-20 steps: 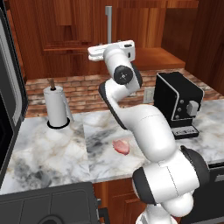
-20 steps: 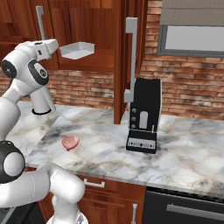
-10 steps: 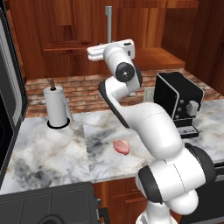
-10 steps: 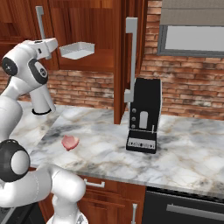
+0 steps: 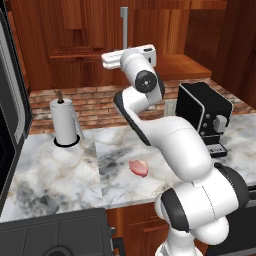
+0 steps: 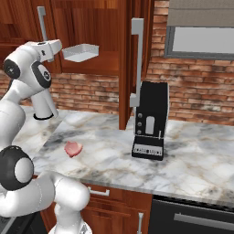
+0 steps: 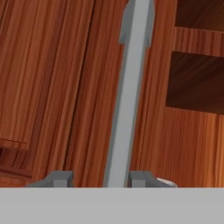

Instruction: Retrieve the tupperware from the cabinet, then place the raw meat into the tupperware to avoid contamination.

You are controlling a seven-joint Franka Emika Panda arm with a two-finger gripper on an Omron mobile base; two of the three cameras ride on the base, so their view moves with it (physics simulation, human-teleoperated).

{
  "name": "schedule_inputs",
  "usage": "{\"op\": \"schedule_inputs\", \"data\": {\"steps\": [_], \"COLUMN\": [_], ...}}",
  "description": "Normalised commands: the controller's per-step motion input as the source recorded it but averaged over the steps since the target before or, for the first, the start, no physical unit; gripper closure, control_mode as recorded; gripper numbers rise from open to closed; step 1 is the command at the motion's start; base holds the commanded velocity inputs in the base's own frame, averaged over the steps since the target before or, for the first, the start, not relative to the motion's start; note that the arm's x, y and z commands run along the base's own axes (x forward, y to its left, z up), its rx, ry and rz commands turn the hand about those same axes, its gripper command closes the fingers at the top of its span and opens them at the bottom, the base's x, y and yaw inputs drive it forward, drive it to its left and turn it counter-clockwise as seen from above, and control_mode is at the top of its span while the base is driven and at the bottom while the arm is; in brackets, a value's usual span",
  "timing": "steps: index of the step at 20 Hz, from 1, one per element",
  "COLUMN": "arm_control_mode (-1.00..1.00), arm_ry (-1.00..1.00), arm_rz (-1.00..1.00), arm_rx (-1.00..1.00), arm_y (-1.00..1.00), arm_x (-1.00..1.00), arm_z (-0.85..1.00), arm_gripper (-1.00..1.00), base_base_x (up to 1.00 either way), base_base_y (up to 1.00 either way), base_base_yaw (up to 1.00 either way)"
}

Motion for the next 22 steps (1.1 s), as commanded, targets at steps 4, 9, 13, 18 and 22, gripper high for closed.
{"op": "schedule_inputs", "data": {"steps": [4, 9, 13, 18, 22], "arm_control_mode": [-1.0, -1.0, -1.0, -1.0, -1.0], "arm_ry": [0.0, 0.0, 0.01, 0.0, 0.08], "arm_rz": [0.0, 0.0, 0.0, 0.0, -0.01], "arm_rx": [0.0, 0.0, 0.0, 0.0, 0.0], "arm_y": [-0.35, -0.37, -0.12, 0.0, 0.01], "arm_x": [0.12, 0.13, 0.15, 0.15, 0.02], "arm_z": [-0.01, 0.0, -0.02, 0.0, 0.0], "arm_gripper": [1.0, 1.0, 1.0, 1.0, 1.0], "base_base_x": [0.0, 0.0, 0.0, 0.0, 0.0], "base_base_y": [0.0, 0.0, 0.0, 0.0, 0.0], "base_base_yaw": [0.0, 0.0, 0.0, 0.0, 0.0]}}
